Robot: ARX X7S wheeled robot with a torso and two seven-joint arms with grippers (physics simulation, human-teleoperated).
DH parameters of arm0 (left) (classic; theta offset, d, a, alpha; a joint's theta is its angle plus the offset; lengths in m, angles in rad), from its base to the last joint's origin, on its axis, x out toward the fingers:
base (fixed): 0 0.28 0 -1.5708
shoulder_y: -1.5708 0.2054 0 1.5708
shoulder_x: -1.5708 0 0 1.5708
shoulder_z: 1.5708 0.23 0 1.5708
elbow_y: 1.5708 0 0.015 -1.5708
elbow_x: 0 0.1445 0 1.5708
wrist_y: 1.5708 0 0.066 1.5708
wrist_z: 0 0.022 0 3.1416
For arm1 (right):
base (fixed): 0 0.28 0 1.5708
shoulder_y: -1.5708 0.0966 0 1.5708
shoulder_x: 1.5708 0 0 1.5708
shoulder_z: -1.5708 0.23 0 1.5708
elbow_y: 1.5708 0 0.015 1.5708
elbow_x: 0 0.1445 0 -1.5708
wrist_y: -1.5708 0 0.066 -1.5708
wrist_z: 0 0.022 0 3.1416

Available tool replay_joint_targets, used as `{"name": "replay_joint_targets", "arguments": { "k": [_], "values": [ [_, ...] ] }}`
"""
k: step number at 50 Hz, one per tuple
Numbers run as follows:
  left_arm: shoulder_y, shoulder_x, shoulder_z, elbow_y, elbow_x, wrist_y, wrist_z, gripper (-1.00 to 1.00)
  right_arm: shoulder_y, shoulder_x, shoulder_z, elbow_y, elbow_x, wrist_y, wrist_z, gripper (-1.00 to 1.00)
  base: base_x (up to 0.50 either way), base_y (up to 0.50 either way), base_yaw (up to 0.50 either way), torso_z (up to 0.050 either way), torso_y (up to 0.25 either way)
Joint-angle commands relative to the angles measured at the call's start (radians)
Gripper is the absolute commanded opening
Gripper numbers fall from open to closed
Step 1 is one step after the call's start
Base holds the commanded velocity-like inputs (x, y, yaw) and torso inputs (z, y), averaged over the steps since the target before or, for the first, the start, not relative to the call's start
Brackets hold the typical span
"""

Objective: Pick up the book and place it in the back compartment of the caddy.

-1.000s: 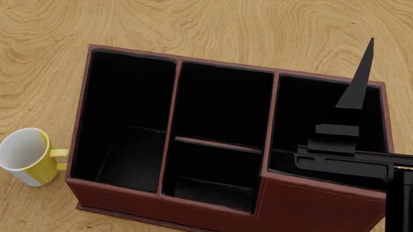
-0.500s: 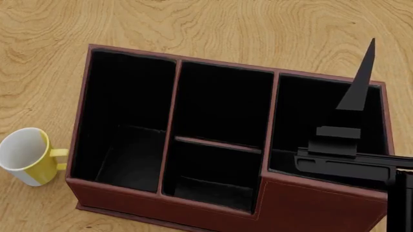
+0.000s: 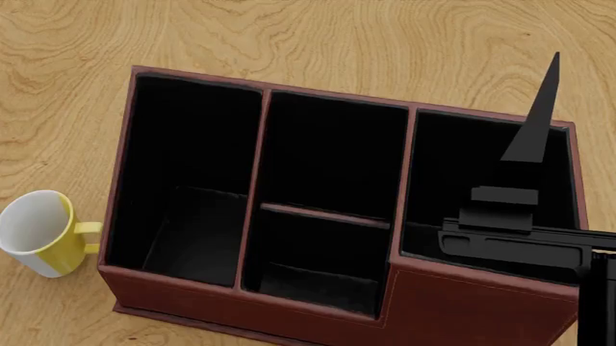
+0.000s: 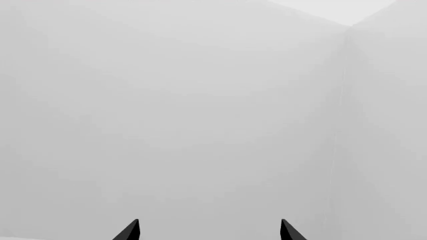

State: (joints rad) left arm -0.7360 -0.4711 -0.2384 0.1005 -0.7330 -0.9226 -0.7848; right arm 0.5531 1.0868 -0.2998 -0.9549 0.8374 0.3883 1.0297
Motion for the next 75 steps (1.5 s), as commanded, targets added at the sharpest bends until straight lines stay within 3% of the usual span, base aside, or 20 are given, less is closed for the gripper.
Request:
{"name": "replay_joint_targets", "arguments": {
  "k": [1, 24, 25, 38, 49, 75],
  "values": [
    [-0.009, -0.064, 0.047, 0.067, 0.018, 0.006, 0.035, -1.0, 0.004, 0.003, -0.001, -0.003, 0.003, 0.001, 0.003, 1.0, 0.0, 0.0, 0.0, 0.0, 0.0],
    [0.005, -0.183, 0.123, 0.176, 0.052, -0.014, 0.089, -1.0, -0.001, 0.003, -0.013, -0.004, -0.007, 0.0, 0.004, 1.0, 0.0, 0.0, 0.0, 0.0, 0.002],
    [0.017, -0.202, 0.149, 0.186, 0.066, 0.025, 0.137, -1.0, -0.003, 0.003, -0.014, -0.003, -0.007, -0.002, 0.003, 1.0, 0.0, 0.0, 0.0, 0.0, 0.0],
    [-0.01, -0.223, 0.162, 0.22, 0.046, -0.024, 0.134, -1.0, -0.027, 0.002, -0.017, 0.007, -0.031, -0.025, -0.003, 1.0, 0.0, 0.0, 0.0, 0.0, 0.002],
    [-0.053, -0.292, 0.258, 0.246, 0.06, -0.016, 0.242, -1.0, -0.047, 0.011, -0.012, 0.004, -0.037, -0.041, 0.001, 1.0, 0.0, 0.0, 0.0, 0.0, 0.002],
    [-0.128, -0.352, 0.315, 0.352, 0.006, -0.025, 0.367, -1.0, -0.028, 0.014, -0.015, -0.002, -0.026, -0.031, 0.004, 1.0, 0.0, 0.0, 0.0, 0.001, 0.002]
  ]
}}
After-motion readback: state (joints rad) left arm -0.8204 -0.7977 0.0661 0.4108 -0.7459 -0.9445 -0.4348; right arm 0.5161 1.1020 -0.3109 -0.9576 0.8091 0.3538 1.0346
